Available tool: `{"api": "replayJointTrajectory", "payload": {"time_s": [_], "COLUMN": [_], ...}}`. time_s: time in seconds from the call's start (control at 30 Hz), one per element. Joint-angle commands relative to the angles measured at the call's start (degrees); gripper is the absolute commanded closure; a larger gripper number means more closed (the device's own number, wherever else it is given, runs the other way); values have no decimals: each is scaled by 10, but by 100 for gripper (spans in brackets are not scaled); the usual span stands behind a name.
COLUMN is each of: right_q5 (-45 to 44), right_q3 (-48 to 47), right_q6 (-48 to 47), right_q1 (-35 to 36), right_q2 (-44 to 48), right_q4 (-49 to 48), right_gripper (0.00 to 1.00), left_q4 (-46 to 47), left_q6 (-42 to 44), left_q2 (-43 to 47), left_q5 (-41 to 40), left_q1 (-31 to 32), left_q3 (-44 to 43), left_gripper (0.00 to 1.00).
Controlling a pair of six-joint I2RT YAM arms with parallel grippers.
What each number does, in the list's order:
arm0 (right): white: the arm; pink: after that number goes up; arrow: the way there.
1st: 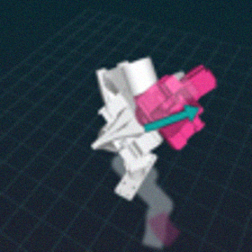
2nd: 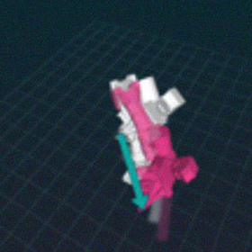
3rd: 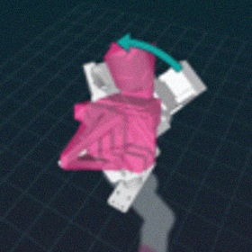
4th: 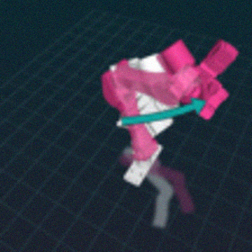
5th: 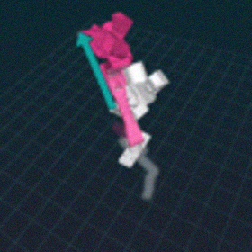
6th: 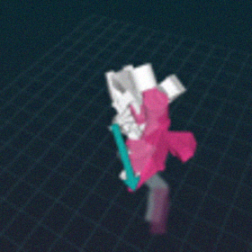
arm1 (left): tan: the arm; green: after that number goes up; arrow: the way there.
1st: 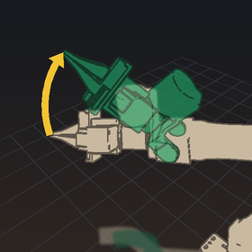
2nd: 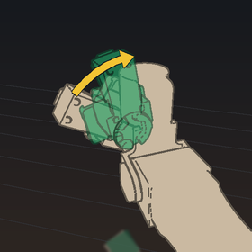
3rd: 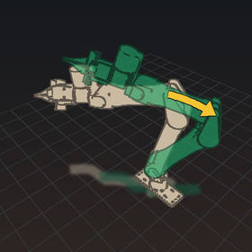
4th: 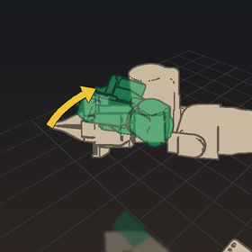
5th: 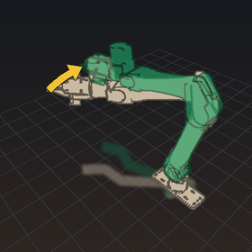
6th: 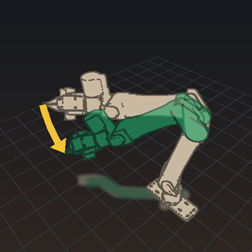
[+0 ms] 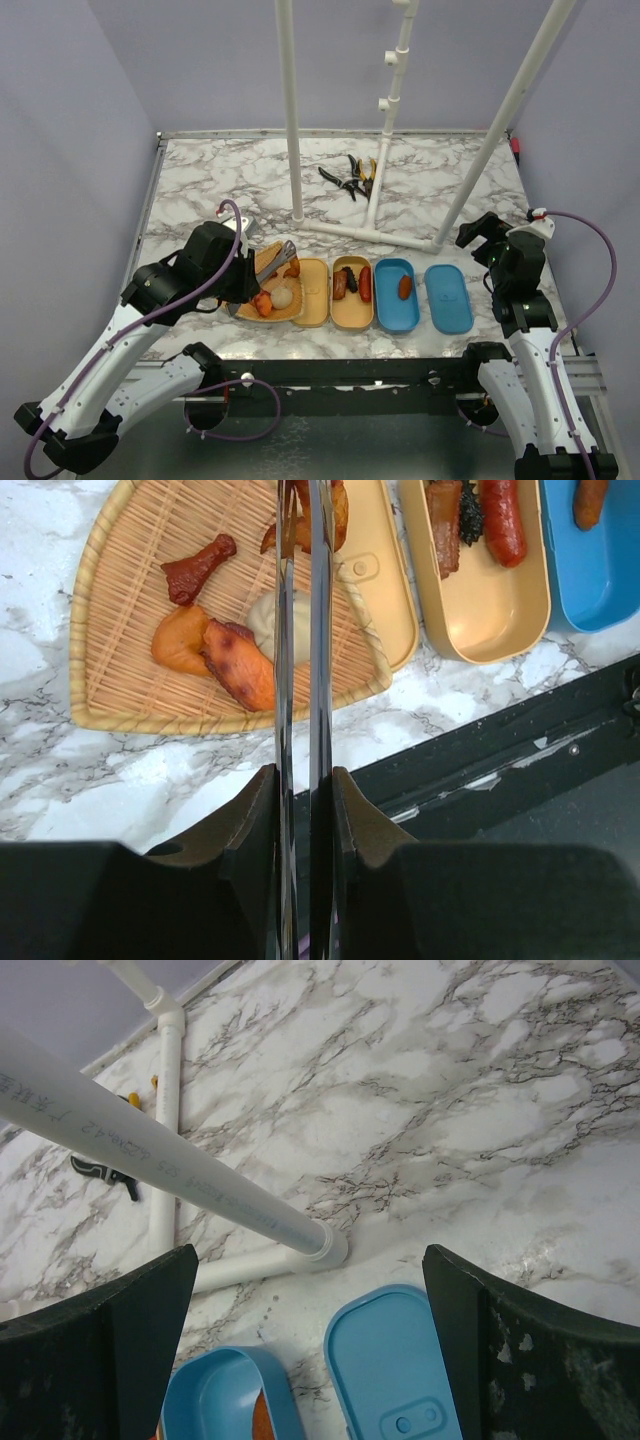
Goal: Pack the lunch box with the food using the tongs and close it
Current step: Pick up the fake food from the plate.
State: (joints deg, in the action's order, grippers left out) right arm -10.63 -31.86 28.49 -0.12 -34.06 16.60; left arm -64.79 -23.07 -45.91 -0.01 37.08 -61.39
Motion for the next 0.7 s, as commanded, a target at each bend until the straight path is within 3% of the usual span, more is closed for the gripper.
{"api": "replayJointTrajectory", "payload": {"time_s": [0.0,0.67], "right_q5": [-7,-11], "right_q3": [1,-6], "right_q6": [-4,-9], "right_q1": [-1,-1], "right_q2": [7,8], "right_q4": [10,16], "right_gripper": [0,0], "left_q4": [-4,-23], "left_q6": [18,64], "left_q2": [17,5], "left_q5": [43,126], "left_q1": [-3,-3], "left_q3": [-27,-78], "left_gripper": [92,94]}}
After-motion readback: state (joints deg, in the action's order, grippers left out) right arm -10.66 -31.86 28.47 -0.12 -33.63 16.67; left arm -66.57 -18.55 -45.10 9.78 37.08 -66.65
